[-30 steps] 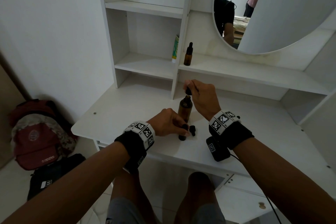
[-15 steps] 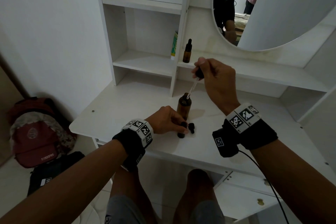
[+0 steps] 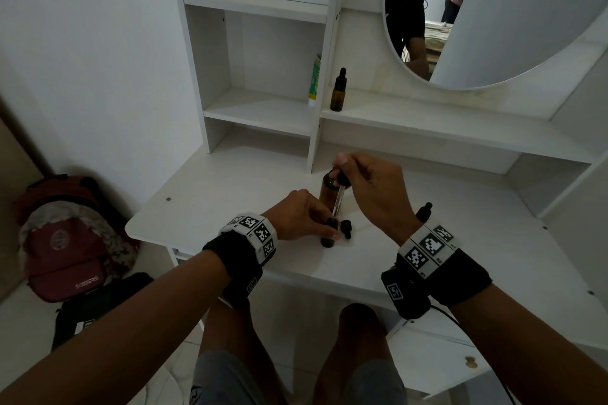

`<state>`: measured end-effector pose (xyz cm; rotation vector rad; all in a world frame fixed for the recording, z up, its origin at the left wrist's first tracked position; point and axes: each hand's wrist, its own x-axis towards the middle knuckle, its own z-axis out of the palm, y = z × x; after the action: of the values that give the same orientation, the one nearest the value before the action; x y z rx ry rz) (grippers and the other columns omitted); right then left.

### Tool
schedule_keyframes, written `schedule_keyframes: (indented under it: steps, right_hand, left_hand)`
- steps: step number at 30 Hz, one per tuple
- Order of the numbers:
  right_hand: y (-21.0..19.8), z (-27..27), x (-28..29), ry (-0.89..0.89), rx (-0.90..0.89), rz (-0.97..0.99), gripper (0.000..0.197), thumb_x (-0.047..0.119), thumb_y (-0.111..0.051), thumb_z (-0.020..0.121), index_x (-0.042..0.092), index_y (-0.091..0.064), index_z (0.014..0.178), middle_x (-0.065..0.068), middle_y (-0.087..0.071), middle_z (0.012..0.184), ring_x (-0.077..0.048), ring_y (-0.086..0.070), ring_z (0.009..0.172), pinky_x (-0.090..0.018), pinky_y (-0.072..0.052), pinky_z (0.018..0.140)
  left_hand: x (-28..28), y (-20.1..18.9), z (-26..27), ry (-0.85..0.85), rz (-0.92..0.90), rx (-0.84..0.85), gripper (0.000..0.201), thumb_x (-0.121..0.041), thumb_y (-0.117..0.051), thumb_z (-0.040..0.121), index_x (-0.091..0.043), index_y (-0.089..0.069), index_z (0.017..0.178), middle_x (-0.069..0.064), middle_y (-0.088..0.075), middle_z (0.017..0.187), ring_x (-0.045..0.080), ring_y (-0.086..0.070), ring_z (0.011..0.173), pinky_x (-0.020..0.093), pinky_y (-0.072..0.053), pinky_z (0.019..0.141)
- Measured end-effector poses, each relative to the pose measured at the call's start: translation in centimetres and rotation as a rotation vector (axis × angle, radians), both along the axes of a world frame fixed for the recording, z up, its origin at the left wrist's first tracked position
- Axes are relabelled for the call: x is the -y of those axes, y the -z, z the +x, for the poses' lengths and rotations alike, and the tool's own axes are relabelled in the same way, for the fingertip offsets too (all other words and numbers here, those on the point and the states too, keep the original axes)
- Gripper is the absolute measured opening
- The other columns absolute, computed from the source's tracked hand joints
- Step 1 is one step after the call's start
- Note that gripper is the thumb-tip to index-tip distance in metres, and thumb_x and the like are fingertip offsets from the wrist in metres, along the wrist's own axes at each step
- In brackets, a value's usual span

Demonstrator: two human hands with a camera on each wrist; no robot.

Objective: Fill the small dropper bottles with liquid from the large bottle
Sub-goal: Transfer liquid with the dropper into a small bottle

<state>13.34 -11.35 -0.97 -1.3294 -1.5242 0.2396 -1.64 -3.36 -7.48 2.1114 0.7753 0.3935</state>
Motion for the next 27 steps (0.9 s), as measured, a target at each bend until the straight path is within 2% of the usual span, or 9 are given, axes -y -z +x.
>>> schedule_keyframes:
  steps: [6,10,16,20,23,25,27]
  right_hand:
    - [0.0,0.0,0.0,-0.048,0.128,0.076,0.028,0.021,-0.054,0.098,0.003,-0.072,0.088,-0.001,-0.073,0.074,-0.005,-0.070,0.067,-0.024,-0.060,0.065]
    - [-0.4,0.2,-0.1,-0.049,0.185,0.032,0.030,0.025,-0.054,0.098,0.004,-0.073,0.090,-0.003,-0.074,0.077,-0.006,-0.070,0.069,-0.018,-0.057,0.066]
    - [-1.0,0.3,-0.1,-0.074,0.288,-0.026,0.032,0.030,-0.051,0.098,0.007,-0.072,0.090,0.003,-0.073,0.079,0.007,-0.065,0.066,-0.005,-0.050,0.066]
    - [-1.0,0.5,-0.2,-0.082,0.356,-0.017,0.034,0.029,-0.049,0.100,0.007,-0.072,0.087,0.000,-0.073,0.077,-0.002,-0.067,0.064,-0.014,-0.055,0.065]
    - [-1.0,0.4,-0.3,-0.085,0.340,-0.032,0.035,0.030,-0.049,0.099,0.006,-0.072,0.089,0.003,-0.072,0.078,0.005,-0.065,0.064,-0.007,-0.051,0.065]
    - [-1.0,0.5,-0.3,-0.086,0.375,-0.040,0.037,0.031,-0.049,0.099,0.005,-0.072,0.086,0.005,-0.070,0.073,0.001,-0.064,0.059,-0.007,-0.049,0.060]
    - [-0.9,0.7,-0.4,-0.077,0.426,-0.014,0.038,0.030,-0.049,0.100,0.004,-0.072,0.082,0.004,-0.067,0.066,-0.005,-0.063,0.052,-0.011,-0.049,0.054]
  left_hand:
    - [-0.1,0.1,0.0,0.006,-0.005,0.002,0.026,-0.029,-0.084,0.075,-0.013,-0.080,0.096,0.002,-0.078,0.091,0.019,-0.073,0.090,0.042,-0.057,0.090]
    - [-0.2,0.1,0.0,0.010,-0.013,0.003,0.025,-0.028,-0.084,0.075,-0.013,-0.080,0.095,0.001,-0.078,0.093,0.014,-0.073,0.090,0.039,-0.057,0.091]
    - [-0.2,0.0,0.1,0.005,-0.006,-0.009,0.026,-0.029,-0.084,0.075,-0.014,-0.080,0.096,0.001,-0.078,0.092,0.015,-0.072,0.089,0.039,-0.057,0.091]
    - [-0.1,0.0,0.0,0.009,0.002,-0.012,0.027,-0.030,-0.084,0.075,-0.014,-0.080,0.096,0.001,-0.078,0.092,0.015,-0.072,0.089,0.040,-0.057,0.091]
    - [-0.1,0.1,0.0,0.012,0.004,-0.013,0.027,-0.031,-0.084,0.075,-0.014,-0.080,0.096,0.003,-0.078,0.093,0.017,-0.072,0.090,0.042,-0.057,0.091]
    - [-0.2,0.1,0.0,0.011,0.010,-0.017,0.027,-0.032,-0.084,0.075,-0.014,-0.080,0.096,0.003,-0.078,0.093,0.018,-0.072,0.090,0.043,-0.057,0.090]
    - [-0.2,0.1,0.0,0.011,0.007,-0.015,0.028,-0.033,-0.084,0.075,-0.015,-0.080,0.095,0.004,-0.078,0.092,0.020,-0.072,0.089,0.044,-0.057,0.090]
